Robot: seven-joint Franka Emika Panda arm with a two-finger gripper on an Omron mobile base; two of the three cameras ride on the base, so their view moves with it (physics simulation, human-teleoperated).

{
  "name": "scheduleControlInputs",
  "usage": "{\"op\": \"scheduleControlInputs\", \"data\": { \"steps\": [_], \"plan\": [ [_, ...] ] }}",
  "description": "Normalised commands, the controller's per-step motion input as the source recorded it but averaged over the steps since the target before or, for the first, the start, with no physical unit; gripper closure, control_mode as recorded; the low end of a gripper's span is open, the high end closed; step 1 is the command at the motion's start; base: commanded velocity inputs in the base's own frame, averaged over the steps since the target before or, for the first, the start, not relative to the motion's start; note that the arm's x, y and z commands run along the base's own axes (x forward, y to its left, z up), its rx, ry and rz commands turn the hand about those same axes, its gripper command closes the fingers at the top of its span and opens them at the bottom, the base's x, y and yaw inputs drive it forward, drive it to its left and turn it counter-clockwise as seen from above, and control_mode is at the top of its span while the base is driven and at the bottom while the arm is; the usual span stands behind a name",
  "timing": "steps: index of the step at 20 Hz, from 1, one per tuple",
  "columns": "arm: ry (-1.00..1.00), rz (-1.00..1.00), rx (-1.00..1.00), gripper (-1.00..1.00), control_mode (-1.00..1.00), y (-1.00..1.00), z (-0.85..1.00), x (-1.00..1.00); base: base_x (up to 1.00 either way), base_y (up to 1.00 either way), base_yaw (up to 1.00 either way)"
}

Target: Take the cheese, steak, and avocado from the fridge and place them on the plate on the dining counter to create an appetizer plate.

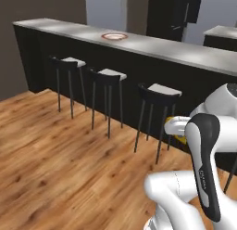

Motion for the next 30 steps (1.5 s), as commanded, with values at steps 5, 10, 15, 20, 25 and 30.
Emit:
{"op": "scheduleControlInputs", "data": {
  "steps": [5, 10, 15, 20, 25, 30],
  "plan": [
    [0.0, 0.0, 0.0, 1.0, 1.0, 0.0, 0.0, 0.0, 0.76, 1.0, -0.39],
    [0.0, 0.0, 0.0, 1.0, 1.0, 0.0, 0.0, 0.0, 0.74, 1.0, -0.37],
    [0.0, 0.0, 0.0, 1.0, 1.0, 0.0, 0.0, 0.0, 0.73, 1.0, -0.37],
    [0.0, 0.0, 0.0, 1.0, 1.0, 0.0, 0.0, 0.0, 0.73, 1.0, -0.37],
    [0.0, 0.0, 0.0, 1.0, 1.0, 0.0, 0.0, 0.0, 0.74, 1.0, -0.37],
    [0.0, 0.0, 0.0, 1.0, 1.0, 0.0, 0.0, 0.0, 0.76, 1.0, -0.37]
  ]
}}
